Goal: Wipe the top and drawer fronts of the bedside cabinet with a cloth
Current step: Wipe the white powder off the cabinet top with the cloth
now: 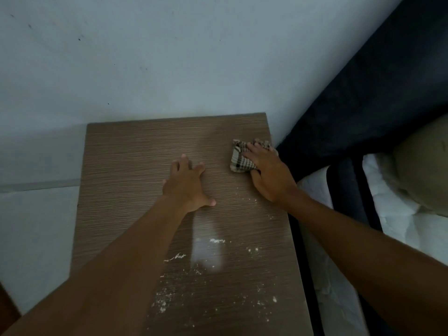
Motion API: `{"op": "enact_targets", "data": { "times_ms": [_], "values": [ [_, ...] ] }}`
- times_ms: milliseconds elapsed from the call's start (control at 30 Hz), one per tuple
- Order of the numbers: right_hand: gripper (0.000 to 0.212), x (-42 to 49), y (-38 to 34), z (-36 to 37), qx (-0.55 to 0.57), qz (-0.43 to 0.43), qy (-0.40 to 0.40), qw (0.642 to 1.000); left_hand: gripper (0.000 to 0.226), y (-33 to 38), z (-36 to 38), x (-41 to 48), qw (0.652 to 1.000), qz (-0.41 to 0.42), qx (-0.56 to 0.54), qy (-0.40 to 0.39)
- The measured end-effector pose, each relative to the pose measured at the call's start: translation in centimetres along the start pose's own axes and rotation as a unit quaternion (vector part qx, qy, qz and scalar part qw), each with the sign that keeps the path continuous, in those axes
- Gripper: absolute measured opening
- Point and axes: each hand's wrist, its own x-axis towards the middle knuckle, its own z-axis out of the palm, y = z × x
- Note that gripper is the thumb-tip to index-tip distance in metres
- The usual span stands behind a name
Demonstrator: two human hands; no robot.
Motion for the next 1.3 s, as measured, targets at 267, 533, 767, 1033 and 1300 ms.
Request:
{"op": "enact_targets", "data": {
  "times_ms": [267, 533, 767, 1033, 1300],
  "values": [
    [0.053, -10.8, -4.7, 3.7, -0.001, 0.009, -0.018, 1.0, 0.104, -0.3, -0.4, 0.2, 1.0, 0.014, 0.021, -0.009],
    [0.048, -17.5, -9.4, 6.6, 0.079, 0.028, 0.027, 0.996, 0.107, -0.5, -0.4, 0.2, 0.999, 0.014, 0.016, -0.025],
    [0.056, -13.4, -7.5, 0.4, 0.135, 0.175, 0.19, 0.956, 0.106, -0.5, -0.3, 0.4, 0.999, 0.021, 0.025, -0.006],
    [0.054, -11.7, -5.4, 4.1, 0.063, 0.232, 0.133, 0.962, 0.107, -0.5, -0.2, 0.4, 1.0, 0.016, 0.02, -0.005],
    [0.055, -17.2, -8.5, 7.1, 0.051, 0.241, 0.149, 0.958, 0.106, -0.3, -0.2, 0.2, 0.999, 0.01, 0.033, -0.006]
  ]
}}
